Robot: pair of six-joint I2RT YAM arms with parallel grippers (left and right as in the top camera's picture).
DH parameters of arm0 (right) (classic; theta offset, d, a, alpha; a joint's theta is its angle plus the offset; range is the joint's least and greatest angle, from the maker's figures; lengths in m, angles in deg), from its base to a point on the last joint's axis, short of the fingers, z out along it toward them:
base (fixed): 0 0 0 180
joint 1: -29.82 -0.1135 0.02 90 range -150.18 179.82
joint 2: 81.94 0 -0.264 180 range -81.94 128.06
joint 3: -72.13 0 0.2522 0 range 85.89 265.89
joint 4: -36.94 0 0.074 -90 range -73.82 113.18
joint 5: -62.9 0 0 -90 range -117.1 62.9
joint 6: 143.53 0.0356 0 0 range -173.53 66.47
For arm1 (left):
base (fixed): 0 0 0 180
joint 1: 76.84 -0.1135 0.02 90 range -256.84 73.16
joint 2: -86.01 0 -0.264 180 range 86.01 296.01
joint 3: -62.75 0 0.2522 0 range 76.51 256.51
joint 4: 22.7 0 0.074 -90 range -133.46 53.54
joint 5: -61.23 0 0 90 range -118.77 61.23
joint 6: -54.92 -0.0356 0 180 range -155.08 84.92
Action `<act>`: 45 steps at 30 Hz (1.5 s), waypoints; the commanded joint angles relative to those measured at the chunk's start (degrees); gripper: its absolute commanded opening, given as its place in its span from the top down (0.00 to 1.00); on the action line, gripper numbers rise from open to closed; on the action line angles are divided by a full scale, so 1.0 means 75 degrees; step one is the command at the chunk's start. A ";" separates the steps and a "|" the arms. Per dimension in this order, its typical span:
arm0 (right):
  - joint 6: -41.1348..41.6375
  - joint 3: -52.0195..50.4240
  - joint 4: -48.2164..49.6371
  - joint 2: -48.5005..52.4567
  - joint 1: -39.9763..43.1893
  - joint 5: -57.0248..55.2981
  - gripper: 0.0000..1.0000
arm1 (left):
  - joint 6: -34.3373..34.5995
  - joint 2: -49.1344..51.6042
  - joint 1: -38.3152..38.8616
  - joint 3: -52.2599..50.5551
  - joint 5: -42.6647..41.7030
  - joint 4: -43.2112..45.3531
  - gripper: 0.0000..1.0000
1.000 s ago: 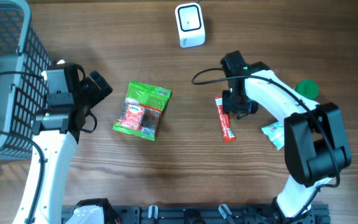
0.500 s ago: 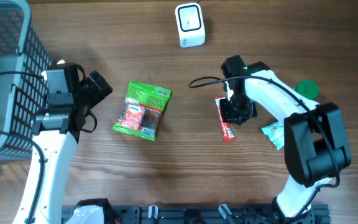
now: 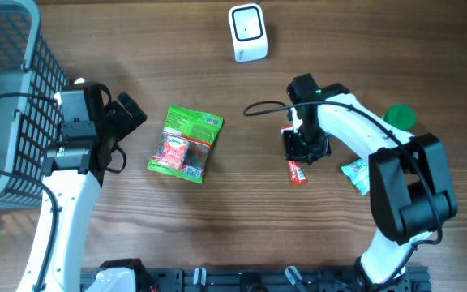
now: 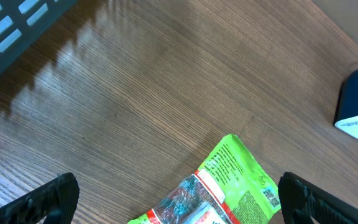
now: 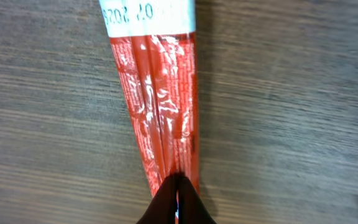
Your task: Scan the item barcode
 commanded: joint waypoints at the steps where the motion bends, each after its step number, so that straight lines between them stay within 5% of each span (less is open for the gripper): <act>1: 0.0093 -0.0449 0.0399 -0.0125 -0.0076 0.0140 0.96 | -0.0061 -0.0012 -0.0047 0.0009 0.0076 0.0000 0.00; 11: -0.0035 -0.1035 0.1279 -0.0143 -0.0076 0.0061 0.96 | -0.0061 -0.0012 -0.0047 0.0009 0.0076 0.0000 0.00; 14: -0.0268 -0.0697 0.0988 -0.0213 -0.0076 0.0119 0.79 | -0.0064 -0.0012 -0.0047 0.0009 0.0076 0.0000 0.00; 21: -0.0367 0.0105 0.0344 -0.0679 -0.0076 0.0152 0.67 | -0.0061 -0.0012 -0.0047 0.0009 0.0076 -0.0003 0.00; 23: -0.0364 0.0105 0.0134 -0.0702 -0.0076 0.0154 0.69 | -0.0064 -0.0012 -0.0047 0.0009 0.0076 0.0000 0.00; 27: -0.0108 -0.0347 -0.0230 -0.0688 -0.0079 0.0490 0.94 | -0.0061 -0.0012 -0.0047 0.0009 0.0076 0.0000 0.00; 38: 0.0090 -0.1856 0.1402 -0.0682 -0.0076 0.1032 0.94 | -0.0061 -0.0012 -0.0047 0.0009 0.0076 -0.0003 0.00; 45: -0.0192 -0.1486 0.1046 -0.0851 -0.0076 0.1239 0.95 | -0.0061 -0.0012 -0.0047 0.0009 0.0076 -0.0003 0.00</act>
